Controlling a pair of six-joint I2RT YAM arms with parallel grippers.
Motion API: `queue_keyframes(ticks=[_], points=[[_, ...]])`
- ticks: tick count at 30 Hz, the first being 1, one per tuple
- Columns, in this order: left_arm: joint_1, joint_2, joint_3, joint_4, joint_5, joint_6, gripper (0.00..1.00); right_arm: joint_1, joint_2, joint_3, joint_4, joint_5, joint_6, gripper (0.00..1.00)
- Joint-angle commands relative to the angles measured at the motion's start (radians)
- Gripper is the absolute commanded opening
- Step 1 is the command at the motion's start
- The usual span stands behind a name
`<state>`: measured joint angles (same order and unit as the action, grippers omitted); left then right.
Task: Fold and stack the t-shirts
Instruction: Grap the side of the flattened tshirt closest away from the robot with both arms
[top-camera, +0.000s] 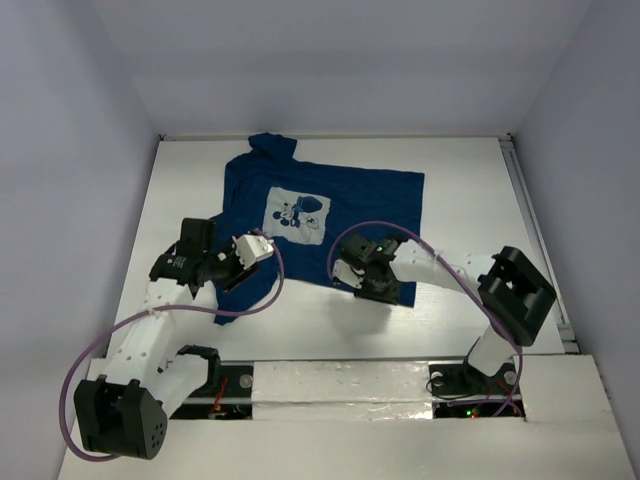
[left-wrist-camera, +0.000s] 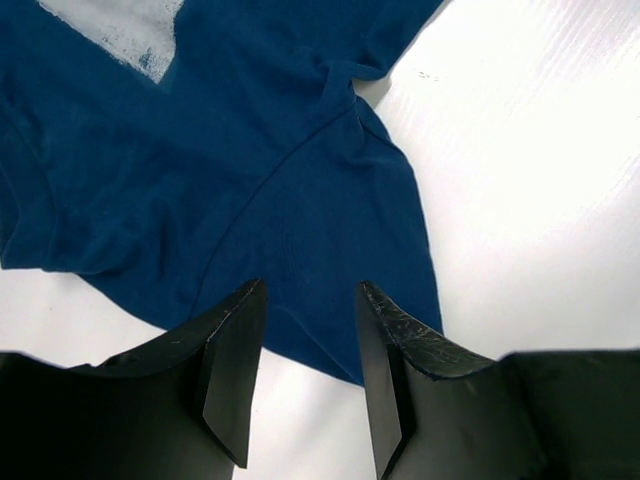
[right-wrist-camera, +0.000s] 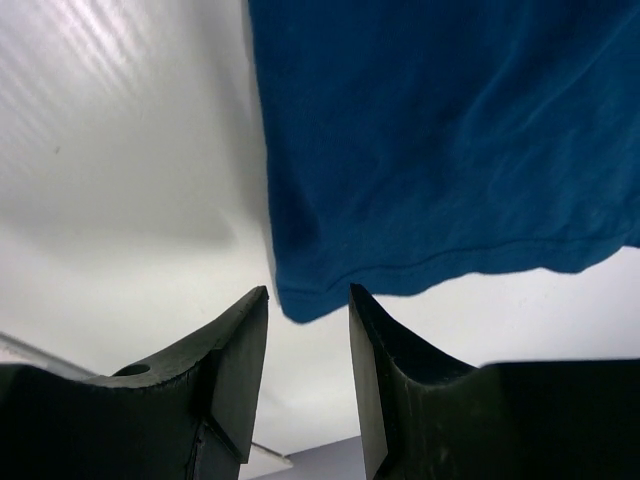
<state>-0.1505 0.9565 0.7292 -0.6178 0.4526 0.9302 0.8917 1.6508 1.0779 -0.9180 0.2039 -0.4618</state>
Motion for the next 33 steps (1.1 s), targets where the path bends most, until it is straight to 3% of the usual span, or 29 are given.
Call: queue_keyframes(ticks=[1, 22, 23, 28, 33], points=[[-0.004, -0.005, 0.010, 0.006, 0.035, -0.010, 0.38, 0.004, 0.043, -0.013, 0.079, 0.029, 0.015, 0.44], [-0.004, 0.001, 0.018, -0.011, 0.041, -0.008, 0.38, 0.004, 0.205, 0.089, -0.004, -0.026, 0.005, 0.44], [-0.004, 0.002, 0.018, -0.011, 0.040, -0.007, 0.38, 0.004, 0.208, 0.094, -0.007, -0.024, 0.003, 0.42], [-0.004, 0.002, -0.001, -0.014, 0.043, -0.001, 0.38, 0.004, 0.225, 0.103, -0.016, -0.023, 0.009, 0.03], [-0.004, -0.015, -0.030, -0.060, 0.044, 0.036, 0.39, 0.004, 0.210, 0.096, -0.012, -0.020, 0.017, 0.00]])
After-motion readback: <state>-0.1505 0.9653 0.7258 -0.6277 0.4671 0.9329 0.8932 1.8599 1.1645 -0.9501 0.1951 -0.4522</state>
